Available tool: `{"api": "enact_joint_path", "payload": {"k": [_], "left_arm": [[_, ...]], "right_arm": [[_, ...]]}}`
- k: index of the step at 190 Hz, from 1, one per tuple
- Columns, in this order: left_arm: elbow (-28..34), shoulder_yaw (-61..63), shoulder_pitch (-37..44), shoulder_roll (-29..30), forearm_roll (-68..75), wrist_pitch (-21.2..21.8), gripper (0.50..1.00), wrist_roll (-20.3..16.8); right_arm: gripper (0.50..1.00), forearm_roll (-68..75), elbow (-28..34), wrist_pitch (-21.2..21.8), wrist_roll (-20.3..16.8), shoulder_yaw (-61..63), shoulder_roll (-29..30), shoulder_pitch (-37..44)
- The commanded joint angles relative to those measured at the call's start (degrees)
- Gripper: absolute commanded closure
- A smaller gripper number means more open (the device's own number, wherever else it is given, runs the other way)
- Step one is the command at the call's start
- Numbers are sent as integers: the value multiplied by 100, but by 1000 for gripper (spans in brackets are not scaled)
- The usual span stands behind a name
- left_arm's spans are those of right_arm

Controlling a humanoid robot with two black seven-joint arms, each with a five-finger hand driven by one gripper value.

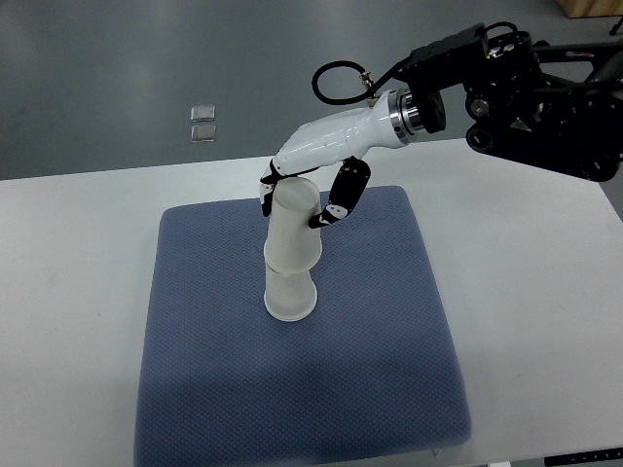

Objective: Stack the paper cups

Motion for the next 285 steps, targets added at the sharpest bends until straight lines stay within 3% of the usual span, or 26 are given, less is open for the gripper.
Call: {"api": "enact_joint_path", "payload": {"k": [1, 118, 124, 142, 166, 200, 261, 285], "left_arm": [[0, 0, 0, 0, 0, 0, 500, -1], [0, 0, 0, 0, 0, 0, 500, 8], [0, 0, 0, 0, 0, 0, 500, -1], [0, 0, 0, 0, 0, 0, 500, -1], [0, 0, 0, 0, 0, 0, 500, -1], [0, 0, 0, 0, 0, 0, 500, -1], [0, 0, 0, 0, 0, 0, 500, -1], [0, 0, 0, 0, 0, 0, 500, -1]], "right_arm": [[863, -6, -60, -2, -30, 2, 98, -15], [861, -138, -289, -2, -74, -7, 239, -411], [852, -138, -289, -11, -65, -7, 230, -420], [742, -86, -280, -169, -65, 2, 221, -437], [681, -24, -254, -187, -65, 11, 221, -420], [656, -15, -245, -187, -65, 11, 239, -420], [656, -15, -236, -195, -65, 11, 203, -411], [613, 2, -324, -204, -65, 20, 159, -464]]}}
